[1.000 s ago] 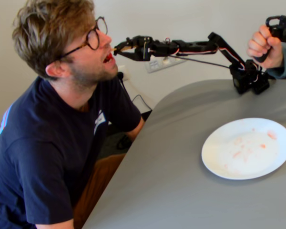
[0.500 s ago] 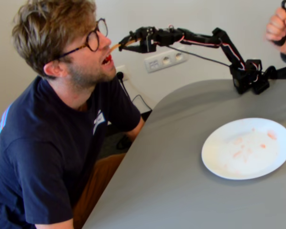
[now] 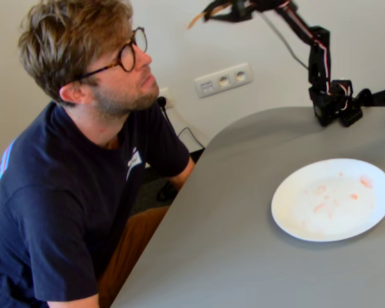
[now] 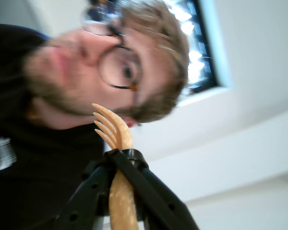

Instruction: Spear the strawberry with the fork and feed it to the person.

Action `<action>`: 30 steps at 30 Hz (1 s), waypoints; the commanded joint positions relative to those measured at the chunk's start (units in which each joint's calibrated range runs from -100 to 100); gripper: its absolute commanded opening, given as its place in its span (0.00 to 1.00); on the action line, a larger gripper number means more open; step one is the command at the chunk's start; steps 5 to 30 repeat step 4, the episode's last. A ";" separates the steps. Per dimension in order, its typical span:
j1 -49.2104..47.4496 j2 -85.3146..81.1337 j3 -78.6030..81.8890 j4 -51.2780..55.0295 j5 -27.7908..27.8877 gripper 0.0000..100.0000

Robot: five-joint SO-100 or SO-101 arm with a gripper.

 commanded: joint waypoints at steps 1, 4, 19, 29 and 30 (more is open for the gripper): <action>-2.75 -3.05 1.11 14.04 0.20 0.01; -7.97 -3.98 1.56 23.09 0.20 0.01; -7.97 -3.98 1.56 23.09 0.20 0.01; -7.97 -3.98 1.56 23.09 0.20 0.01; -7.97 -3.98 1.56 23.09 0.20 0.01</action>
